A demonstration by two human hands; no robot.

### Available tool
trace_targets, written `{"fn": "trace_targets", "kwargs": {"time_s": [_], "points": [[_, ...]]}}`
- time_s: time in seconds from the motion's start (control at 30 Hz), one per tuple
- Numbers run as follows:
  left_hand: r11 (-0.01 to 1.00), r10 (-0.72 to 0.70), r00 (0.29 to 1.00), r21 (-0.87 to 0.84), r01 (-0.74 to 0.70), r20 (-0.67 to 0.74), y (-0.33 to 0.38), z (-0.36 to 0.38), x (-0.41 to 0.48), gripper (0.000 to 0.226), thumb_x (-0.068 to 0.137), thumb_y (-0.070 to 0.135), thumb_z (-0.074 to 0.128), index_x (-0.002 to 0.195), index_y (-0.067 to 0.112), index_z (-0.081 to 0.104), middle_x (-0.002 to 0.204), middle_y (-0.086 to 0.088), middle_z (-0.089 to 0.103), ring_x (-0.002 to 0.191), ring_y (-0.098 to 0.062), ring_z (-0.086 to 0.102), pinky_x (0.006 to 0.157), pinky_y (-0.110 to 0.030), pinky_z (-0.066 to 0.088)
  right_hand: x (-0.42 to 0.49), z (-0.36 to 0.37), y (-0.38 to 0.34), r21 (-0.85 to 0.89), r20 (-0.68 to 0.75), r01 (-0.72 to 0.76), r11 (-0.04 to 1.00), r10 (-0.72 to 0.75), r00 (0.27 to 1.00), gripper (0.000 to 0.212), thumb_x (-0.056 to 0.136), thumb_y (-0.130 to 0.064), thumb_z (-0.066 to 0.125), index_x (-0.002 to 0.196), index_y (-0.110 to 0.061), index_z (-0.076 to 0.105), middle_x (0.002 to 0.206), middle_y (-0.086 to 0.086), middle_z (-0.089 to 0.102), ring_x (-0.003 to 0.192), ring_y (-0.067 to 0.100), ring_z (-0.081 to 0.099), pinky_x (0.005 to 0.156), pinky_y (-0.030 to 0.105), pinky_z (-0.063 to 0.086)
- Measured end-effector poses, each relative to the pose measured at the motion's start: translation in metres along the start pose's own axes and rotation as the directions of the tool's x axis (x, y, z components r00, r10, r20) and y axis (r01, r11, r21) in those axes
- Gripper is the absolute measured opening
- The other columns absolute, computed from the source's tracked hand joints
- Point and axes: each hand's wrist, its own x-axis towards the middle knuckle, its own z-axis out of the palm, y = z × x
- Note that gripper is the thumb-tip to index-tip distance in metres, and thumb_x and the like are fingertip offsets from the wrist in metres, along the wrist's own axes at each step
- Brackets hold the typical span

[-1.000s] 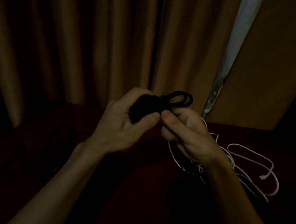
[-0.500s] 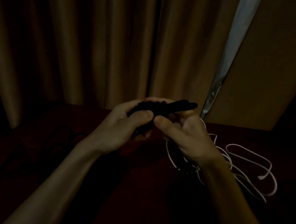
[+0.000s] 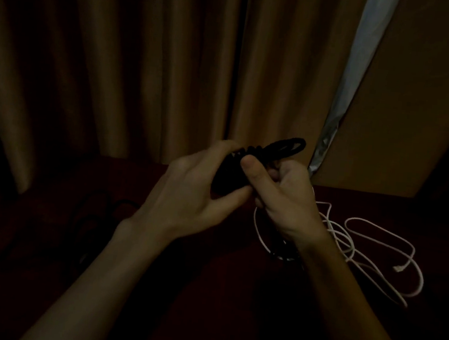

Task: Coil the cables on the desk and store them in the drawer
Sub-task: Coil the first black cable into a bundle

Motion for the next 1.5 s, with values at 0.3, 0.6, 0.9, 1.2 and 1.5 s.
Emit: {"fn": "trace_targets", "kwargs": {"time_s": [0.3, 0.6, 0.9, 1.2, 1.5], "points": [[0.997, -0.012, 0.994, -0.076, 0.003, -0.110, 0.000, 0.008, -0.001, 0.043, 0.092, 0.028, 0.066, 0.130, 0.009, 0.057, 0.087, 0.031, 0.052, 0.070, 0.015, 0.056, 0.060, -0.003, 0.041, -0.001, 0.008, -0.004, -0.022, 0.018, -0.016, 1.000, 0.016, 1.000, 0.037, 0.088, -0.041, 0.060, 0.071, -0.008, 0.056, 0.045, -0.015, 0.049, 0.039, 0.000, 0.045, 0.043, 0.010, 0.031], [0.906, -0.307, 0.943, -0.343, 0.249, -0.126, -0.001, 0.009, -0.002, 0.021, 0.095, 0.031, 0.061, 0.116, 0.025, 0.060, 0.082, 0.011, 0.066, 0.066, -0.007, 0.063, 0.054, -0.018, 0.046, 0.004, -0.011, 0.006, 0.200, 0.239, -0.160, 0.967, 0.110, 0.965, 0.013, 0.097, -0.022, 0.063, 0.097, -0.009, 0.063, 0.071, 0.004, 0.038, 0.046, 0.004, 0.030, 0.043, 0.018, 0.022], [0.581, -0.354, 0.886, -0.672, 0.459, 0.299, 0.004, 0.003, 0.003, 0.025, 0.088, 0.038, 0.060, 0.101, 0.018, 0.069, 0.077, -0.007, 0.065, 0.065, -0.018, 0.060, 0.056, -0.027, 0.046, -0.002, -0.021, 0.007, 0.099, 0.352, -0.068, 0.993, 0.029, 0.936, 0.069, 0.083, -0.001, 0.074, 0.145, -0.015, 0.050, 0.136, 0.010, 0.064, 0.125, 0.022, 0.063, 0.099, 0.036, 0.054], [0.278, -0.362, 0.721, -0.670, 0.688, 0.590, -0.002, -0.009, 0.002, 0.009, 0.078, 0.036, 0.068, 0.078, 0.030, 0.076, 0.064, 0.003, 0.060, 0.051, -0.005, 0.052, 0.043, -0.013, 0.038, -0.002, -0.016, 0.007, -0.018, 0.300, 0.074, 0.997, -0.066, 0.952, 0.062, 0.069, -0.002, 0.083, 0.128, -0.010, 0.064, 0.117, 0.009, 0.073, 0.112, 0.019, 0.070, 0.091, 0.028, 0.056], [0.535, -0.352, 0.774, -0.565, 0.628, 0.527, 0.000, -0.014, 0.004, 0.038, 0.097, 0.049, 0.049, 0.114, 0.017, 0.063, 0.071, -0.002, 0.066, 0.059, -0.012, 0.062, 0.056, -0.024, 0.047, 0.000, -0.009, 0.009, 0.063, 0.241, 0.102, 0.993, -0.114, 0.964, 0.014, 0.086, 0.007, 0.072, 0.096, 0.014, 0.067, 0.077, 0.029, 0.071, 0.073, 0.039, 0.074, 0.072, 0.051, 0.061]]}}
